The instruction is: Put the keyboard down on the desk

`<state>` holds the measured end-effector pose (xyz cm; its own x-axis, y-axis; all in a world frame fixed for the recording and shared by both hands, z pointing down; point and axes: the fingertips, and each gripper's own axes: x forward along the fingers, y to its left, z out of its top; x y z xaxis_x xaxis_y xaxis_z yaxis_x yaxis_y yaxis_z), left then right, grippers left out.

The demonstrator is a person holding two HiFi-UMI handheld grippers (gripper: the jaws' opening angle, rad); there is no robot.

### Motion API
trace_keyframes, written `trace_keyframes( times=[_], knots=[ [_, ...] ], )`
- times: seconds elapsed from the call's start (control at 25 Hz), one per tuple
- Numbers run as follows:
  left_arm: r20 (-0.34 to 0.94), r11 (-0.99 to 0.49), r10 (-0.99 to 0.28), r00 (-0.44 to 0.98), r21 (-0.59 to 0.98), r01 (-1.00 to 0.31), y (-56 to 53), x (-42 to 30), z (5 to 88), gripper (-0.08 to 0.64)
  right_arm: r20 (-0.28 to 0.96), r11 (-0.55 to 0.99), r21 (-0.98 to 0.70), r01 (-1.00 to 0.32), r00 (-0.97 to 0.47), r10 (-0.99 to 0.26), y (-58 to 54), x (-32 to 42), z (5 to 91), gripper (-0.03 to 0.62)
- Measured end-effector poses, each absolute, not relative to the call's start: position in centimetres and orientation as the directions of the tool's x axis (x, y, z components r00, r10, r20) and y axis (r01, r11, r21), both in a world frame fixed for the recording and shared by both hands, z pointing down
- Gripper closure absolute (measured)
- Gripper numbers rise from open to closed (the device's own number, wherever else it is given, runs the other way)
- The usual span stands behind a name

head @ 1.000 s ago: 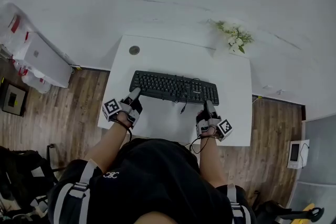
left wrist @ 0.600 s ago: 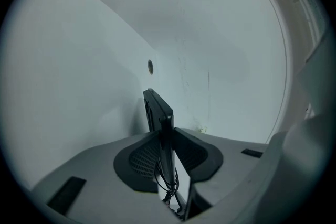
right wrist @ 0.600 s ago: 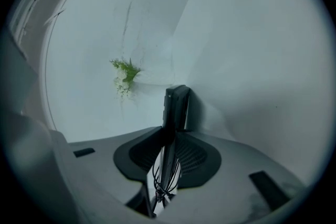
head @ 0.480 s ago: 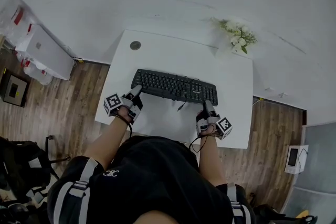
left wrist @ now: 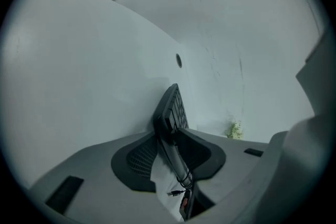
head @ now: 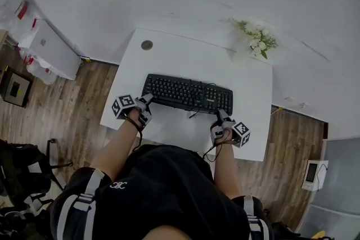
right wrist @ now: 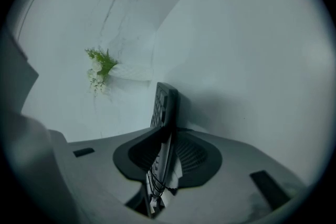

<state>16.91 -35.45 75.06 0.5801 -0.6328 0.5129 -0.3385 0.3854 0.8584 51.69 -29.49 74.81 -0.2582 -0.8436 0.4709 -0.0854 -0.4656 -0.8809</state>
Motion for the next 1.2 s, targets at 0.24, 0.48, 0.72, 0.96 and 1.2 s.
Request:
trace_keyframes(
  times=[0.24, 0.48, 0.72, 0.96, 1.2],
  knots=[
    [0.668, 0.503, -0.549, 0.503, 0.744, -0.440, -34.4, 16.3, 77.4, 0.396, 0.555, -0.547, -0.830, -0.113, -0.263, -0.789, -28.6, 51.5, 76.6, 0.494],
    [0.700, 0.513, -0.529, 0.480, 0.714, -0.476, -33.9, 15.9, 77.3, 0.393, 0.639, -0.631, -0.765, -0.127, -0.267, -0.722, -27.8, 51.3, 76.9, 0.485],
    [0.807, 0.518, -0.443, 0.391, 0.586, -0.623, -33.1, 14.8, 77.4, 0.357, 0.817, -0.722, -0.572, -0.388, -0.191, -0.544, -27.0, 52.1, 76.7, 0.502],
    [0.841, 0.384, -0.406, 0.358, 0.513, -0.768, -31.8, 14.5, 76.5, 0.559, 0.777, -0.617, -0.569, -0.543, -0.109, -0.620, -27.4, 53.4, 74.7, 0.541],
    [0.840, 0.208, -0.453, 0.300, 0.427, -0.880, -32.0, 14.3, 74.2, 0.560, 0.675, -0.404, -0.556, -0.726, -0.111, -0.729, -29.0, 52.3, 71.5, 0.588]
  ],
)
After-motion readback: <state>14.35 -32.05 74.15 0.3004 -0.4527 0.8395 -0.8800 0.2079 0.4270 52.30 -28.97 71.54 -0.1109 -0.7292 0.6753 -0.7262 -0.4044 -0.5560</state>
